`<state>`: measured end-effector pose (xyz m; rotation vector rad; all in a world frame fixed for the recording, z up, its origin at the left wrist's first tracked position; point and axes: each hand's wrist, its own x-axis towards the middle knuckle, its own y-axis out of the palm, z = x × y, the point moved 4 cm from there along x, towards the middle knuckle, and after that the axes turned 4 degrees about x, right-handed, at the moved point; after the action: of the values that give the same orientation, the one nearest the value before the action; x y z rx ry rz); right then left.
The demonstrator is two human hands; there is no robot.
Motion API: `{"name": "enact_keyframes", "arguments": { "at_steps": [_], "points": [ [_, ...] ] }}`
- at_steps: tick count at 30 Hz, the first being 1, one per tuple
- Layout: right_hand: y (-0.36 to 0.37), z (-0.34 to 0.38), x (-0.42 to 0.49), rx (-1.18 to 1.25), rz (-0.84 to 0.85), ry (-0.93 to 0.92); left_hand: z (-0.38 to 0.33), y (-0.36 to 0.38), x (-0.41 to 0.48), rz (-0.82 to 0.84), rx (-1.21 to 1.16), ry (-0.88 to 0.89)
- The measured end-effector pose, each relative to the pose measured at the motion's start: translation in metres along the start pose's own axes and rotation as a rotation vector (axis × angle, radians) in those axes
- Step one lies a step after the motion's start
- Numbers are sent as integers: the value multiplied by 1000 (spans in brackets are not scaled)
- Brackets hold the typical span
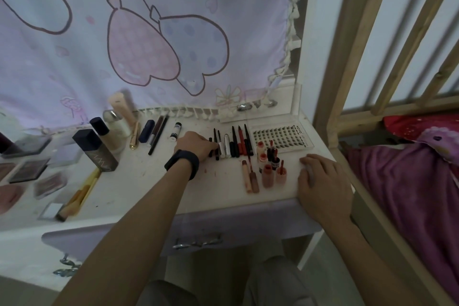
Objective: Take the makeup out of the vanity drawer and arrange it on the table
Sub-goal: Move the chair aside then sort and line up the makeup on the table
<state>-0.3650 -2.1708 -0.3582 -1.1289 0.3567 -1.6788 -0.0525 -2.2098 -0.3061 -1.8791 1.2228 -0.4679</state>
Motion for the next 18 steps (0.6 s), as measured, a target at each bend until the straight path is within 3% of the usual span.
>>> {"name": "enact_keyframes", "arguments": {
  "at_steps": [18],
  "points": [
    [-2,2,-1,5,11,-11,4,-1,-4,25,-7,-6]
  ]
}}
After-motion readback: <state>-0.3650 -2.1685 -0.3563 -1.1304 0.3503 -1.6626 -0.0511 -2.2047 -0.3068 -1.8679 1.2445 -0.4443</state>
